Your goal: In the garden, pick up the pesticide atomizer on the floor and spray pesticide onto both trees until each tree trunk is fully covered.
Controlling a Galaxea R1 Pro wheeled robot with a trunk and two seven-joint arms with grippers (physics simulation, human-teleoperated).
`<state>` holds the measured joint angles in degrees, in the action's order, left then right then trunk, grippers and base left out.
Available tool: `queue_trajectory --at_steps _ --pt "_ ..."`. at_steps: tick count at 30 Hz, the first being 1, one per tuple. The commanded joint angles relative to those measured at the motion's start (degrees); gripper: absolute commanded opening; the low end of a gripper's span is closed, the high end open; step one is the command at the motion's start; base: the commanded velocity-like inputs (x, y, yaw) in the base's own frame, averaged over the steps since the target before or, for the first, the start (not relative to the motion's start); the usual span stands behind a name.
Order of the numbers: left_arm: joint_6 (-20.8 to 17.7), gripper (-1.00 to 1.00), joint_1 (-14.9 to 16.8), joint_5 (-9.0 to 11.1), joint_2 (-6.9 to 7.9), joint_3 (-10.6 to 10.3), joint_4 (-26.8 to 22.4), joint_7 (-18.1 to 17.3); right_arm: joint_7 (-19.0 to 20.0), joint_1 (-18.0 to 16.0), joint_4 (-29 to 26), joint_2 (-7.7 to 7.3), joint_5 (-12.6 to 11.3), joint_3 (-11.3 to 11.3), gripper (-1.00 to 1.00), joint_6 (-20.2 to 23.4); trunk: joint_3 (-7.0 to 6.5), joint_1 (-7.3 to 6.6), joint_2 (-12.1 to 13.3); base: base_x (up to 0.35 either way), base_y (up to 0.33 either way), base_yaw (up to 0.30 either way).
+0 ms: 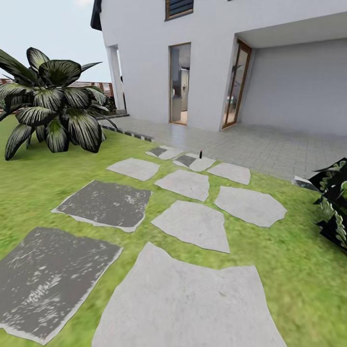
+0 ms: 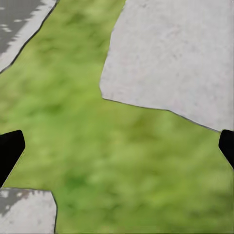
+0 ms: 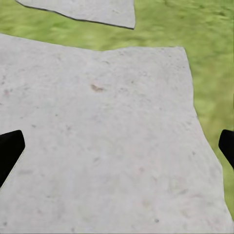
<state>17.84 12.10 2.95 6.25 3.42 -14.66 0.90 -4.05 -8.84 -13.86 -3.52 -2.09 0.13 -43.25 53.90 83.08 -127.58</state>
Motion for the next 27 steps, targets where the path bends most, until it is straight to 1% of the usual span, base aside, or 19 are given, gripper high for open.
queue_trajectory --at_steps 1,14,22,27 --pt "0.18 1.0 0.03 0.3 0.0 0.01 0.05 -0.02 0.01 -0.03 0.04 0.0 -0.2 0.04 1.0 -0.17 0.05 0.02 -0.02 0.339 0.0 0.0" --pt "0.18 1.0 0.03 0.3 0.0 0.01 0.04 -0.02 0.01 -0.03 0.0 0.0 -0.2 0.04 1.0 -0.14 0.05 0.02 -0.02 0.339 0.0 -0.01" --pt "0.18 1.0 0.03 0.3 0.0 0.01 0.05 -0.02 0.01 -0.01 0.0 0.0 -0.2 0.04 1.0 -0.16 0.05 0.02 -0.02 0.339 0.0 -0.203" --pt "0.18 1.0 0.03 0.3 0.0 0.01 0.02 -0.02 0.01 -0.03 -0.01 0.0 -0.2 0.04 1.0 -0.17 0.05 0.02 -0.02 0.339 0.0 -0.059"
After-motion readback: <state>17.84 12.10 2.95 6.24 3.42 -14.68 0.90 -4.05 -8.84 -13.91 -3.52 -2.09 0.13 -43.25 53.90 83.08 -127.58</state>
